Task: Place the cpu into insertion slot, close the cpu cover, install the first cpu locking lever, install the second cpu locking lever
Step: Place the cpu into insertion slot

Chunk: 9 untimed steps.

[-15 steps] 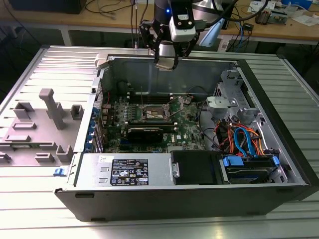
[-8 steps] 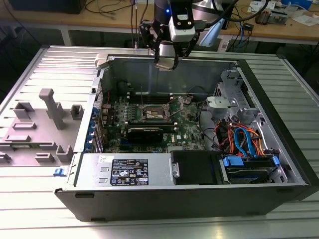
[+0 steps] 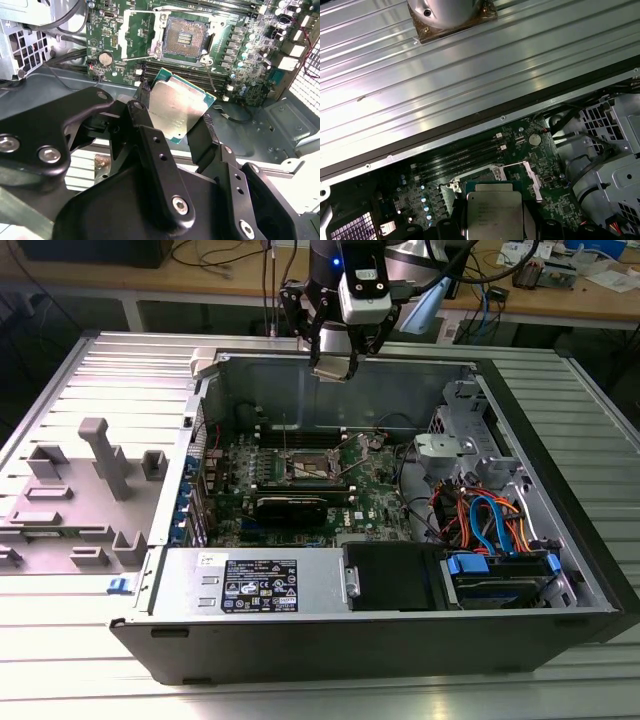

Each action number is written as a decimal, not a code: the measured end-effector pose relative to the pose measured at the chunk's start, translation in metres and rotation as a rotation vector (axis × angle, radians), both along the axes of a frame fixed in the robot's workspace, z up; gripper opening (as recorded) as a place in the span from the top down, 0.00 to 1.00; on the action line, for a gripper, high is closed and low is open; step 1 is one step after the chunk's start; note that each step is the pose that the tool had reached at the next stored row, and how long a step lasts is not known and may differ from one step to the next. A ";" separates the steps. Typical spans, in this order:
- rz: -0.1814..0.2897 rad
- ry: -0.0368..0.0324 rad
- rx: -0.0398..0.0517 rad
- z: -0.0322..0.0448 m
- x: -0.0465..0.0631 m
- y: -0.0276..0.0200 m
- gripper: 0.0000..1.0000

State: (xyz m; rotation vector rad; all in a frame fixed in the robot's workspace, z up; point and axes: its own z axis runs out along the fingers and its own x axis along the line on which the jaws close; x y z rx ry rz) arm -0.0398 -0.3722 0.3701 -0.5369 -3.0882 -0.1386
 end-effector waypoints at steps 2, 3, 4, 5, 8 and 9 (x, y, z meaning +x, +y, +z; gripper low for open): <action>0.000 0.0000 0.0000 0.0000 0.000 0.0000 0.46; 0.000 0.0000 0.0000 0.0000 0.000 0.0000 0.46; 0.000 -0.0001 0.0001 0.0000 0.000 0.0000 0.46; -0.001 0.0000 0.0001 0.0000 0.000 -0.0001 0.46; -0.014 -0.0001 0.0001 -0.0001 0.000 -0.0004 0.46; -0.017 0.0001 -0.0003 -0.0001 0.000 -0.0012 0.46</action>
